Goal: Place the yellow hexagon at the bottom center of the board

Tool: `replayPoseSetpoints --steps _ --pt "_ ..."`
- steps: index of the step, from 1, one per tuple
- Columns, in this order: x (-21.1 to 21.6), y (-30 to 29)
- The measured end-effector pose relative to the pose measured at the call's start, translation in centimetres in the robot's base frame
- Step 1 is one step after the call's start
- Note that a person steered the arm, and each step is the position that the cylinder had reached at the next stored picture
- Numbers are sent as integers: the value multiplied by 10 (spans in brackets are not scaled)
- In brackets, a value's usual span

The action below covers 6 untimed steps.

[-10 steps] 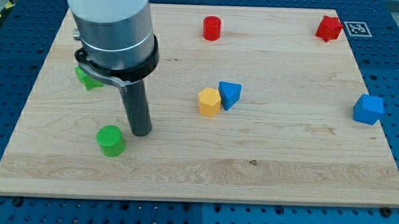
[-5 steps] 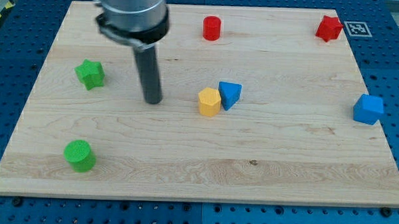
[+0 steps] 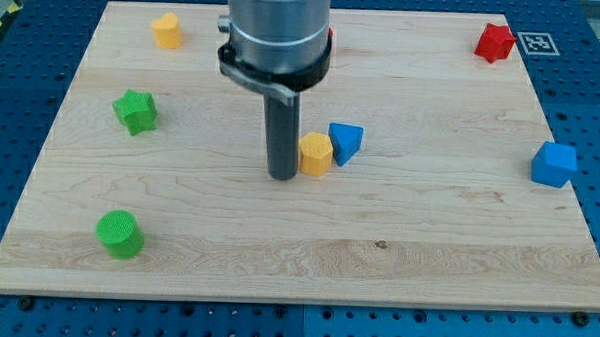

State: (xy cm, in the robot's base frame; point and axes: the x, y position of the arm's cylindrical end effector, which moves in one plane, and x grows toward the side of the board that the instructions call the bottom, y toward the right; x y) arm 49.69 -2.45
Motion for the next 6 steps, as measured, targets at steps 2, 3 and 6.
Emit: replayPoseSetpoints --steps 2,3,6 --pt "-34 2" --pt "-52 21" --pt "-28 80"
